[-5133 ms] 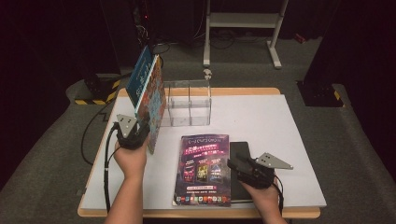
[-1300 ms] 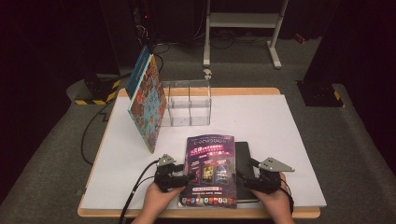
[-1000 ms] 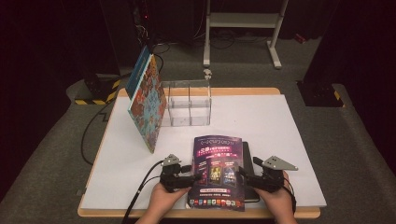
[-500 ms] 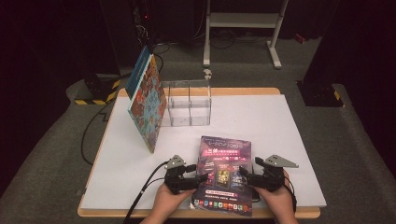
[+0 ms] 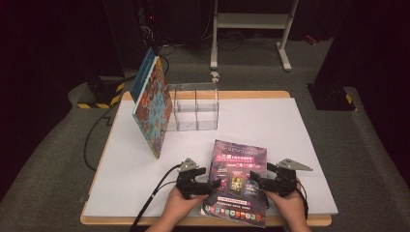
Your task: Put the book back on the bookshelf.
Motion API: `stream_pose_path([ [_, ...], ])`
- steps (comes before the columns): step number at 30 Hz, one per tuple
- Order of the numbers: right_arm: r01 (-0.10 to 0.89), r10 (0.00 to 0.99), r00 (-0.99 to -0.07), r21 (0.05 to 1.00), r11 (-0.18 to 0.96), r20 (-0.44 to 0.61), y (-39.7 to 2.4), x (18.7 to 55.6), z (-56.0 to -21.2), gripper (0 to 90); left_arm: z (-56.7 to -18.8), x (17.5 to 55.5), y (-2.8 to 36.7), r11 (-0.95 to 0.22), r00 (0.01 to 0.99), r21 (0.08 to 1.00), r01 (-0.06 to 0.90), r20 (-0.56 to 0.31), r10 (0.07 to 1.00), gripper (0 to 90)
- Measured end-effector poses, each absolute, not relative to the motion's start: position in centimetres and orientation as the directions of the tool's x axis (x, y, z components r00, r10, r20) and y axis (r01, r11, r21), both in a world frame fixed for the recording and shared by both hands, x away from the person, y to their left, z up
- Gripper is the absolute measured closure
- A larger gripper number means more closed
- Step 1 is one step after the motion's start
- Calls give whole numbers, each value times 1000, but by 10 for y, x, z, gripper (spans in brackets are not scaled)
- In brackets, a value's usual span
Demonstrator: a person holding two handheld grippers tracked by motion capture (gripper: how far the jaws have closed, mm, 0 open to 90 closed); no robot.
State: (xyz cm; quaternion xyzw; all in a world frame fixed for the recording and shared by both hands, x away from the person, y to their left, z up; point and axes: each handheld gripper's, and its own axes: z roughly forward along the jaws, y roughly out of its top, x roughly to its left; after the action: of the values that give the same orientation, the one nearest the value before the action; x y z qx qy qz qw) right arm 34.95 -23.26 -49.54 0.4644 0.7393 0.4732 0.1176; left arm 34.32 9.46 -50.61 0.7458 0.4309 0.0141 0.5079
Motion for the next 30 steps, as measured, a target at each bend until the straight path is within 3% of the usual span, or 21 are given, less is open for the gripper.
stream_pose_path([
  [6,598,776,-550,794,108,309,-233,356,-498,134,-507,354,86,-110,628,750,653,-455,632,114],
  [10,618,762,-554,779,107,334,-233,358,-498,160,-504,353,83,-111,641,756,645,-456,618,226],
  [16,614,754,-574,777,138,320,-230,356,-492,268,-500,353,87,-98,631,761,642,-451,631,336],
  [22,567,778,-577,808,162,249,-231,349,-483,418,-493,349,92,-107,646,791,602,-403,649,550],
  [30,514,781,-589,842,167,205,-232,342,-472,618,-487,343,93,-106,672,825,555,-369,642,719],
])
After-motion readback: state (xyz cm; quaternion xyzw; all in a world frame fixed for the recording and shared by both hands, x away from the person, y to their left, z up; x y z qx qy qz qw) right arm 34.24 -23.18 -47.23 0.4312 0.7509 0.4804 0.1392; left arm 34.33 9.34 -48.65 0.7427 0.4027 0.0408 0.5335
